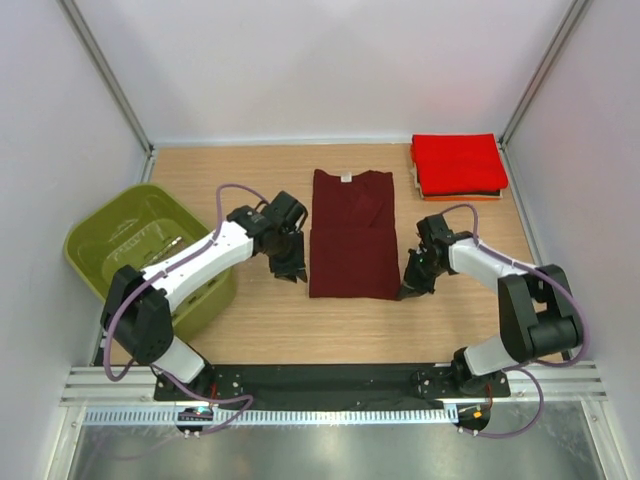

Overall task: Fold and stack the t-shirts
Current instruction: Fold the tshirt

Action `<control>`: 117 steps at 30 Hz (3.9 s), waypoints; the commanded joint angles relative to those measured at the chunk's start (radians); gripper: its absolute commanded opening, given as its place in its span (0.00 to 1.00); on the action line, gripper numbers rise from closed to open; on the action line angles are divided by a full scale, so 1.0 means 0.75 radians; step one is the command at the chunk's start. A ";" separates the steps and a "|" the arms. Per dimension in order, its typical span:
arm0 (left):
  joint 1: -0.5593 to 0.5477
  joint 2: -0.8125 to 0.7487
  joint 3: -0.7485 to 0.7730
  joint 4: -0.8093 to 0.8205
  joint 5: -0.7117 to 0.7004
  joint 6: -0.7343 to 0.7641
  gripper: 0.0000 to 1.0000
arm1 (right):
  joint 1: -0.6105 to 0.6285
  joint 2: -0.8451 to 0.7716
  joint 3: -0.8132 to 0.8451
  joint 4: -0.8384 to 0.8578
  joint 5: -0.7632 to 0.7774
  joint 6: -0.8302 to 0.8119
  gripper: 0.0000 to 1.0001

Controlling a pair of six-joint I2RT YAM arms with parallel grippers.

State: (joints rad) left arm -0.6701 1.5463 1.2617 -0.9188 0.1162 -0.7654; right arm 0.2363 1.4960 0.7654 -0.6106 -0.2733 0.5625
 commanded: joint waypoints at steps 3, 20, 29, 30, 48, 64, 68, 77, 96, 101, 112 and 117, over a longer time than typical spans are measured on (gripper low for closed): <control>-0.004 -0.029 -0.162 0.315 0.048 -0.115 0.30 | 0.008 -0.150 0.002 -0.031 0.031 0.070 0.19; -0.004 0.176 -0.326 0.544 0.078 -0.076 0.32 | 0.002 0.265 0.468 -0.027 0.123 -0.136 0.29; -0.004 0.241 -0.353 0.605 0.101 -0.070 0.32 | -0.002 0.323 0.524 -0.059 0.152 -0.183 0.29; -0.004 0.245 -0.353 0.607 0.107 -0.070 0.31 | -0.002 0.311 0.509 -0.057 0.154 -0.183 0.29; -0.004 0.260 -0.338 0.554 0.109 -0.123 0.00 | -0.033 0.235 0.328 0.122 0.297 -0.106 0.01; -0.004 0.211 -0.304 0.452 0.093 -0.139 0.33 | -0.035 0.075 0.276 0.089 0.248 0.029 0.28; -0.002 0.166 -0.289 0.384 0.066 -0.098 0.37 | -0.033 0.055 0.319 -0.145 0.191 0.041 0.46; 0.042 0.198 -0.351 0.476 0.199 -0.129 0.40 | -0.035 -0.107 0.066 -0.139 0.107 0.183 0.50; 0.092 0.315 -0.381 0.620 0.356 -0.194 0.27 | -0.033 -0.078 -0.135 0.039 0.105 0.328 0.35; 0.100 0.337 -0.377 0.620 0.367 -0.192 0.00 | -0.033 -0.072 -0.135 0.043 0.109 0.316 0.05; 0.131 0.290 -0.306 0.438 0.189 -0.139 0.00 | -0.033 -0.160 -0.106 -0.100 0.244 0.197 0.01; 0.128 0.264 -0.308 0.454 0.236 -0.139 0.01 | -0.033 -0.195 -0.147 -0.063 0.195 0.195 0.01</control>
State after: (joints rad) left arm -0.5842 1.7828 1.0149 -0.5377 0.3252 -0.9009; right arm 0.2138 1.3911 0.6773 -0.6266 -0.1677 0.7376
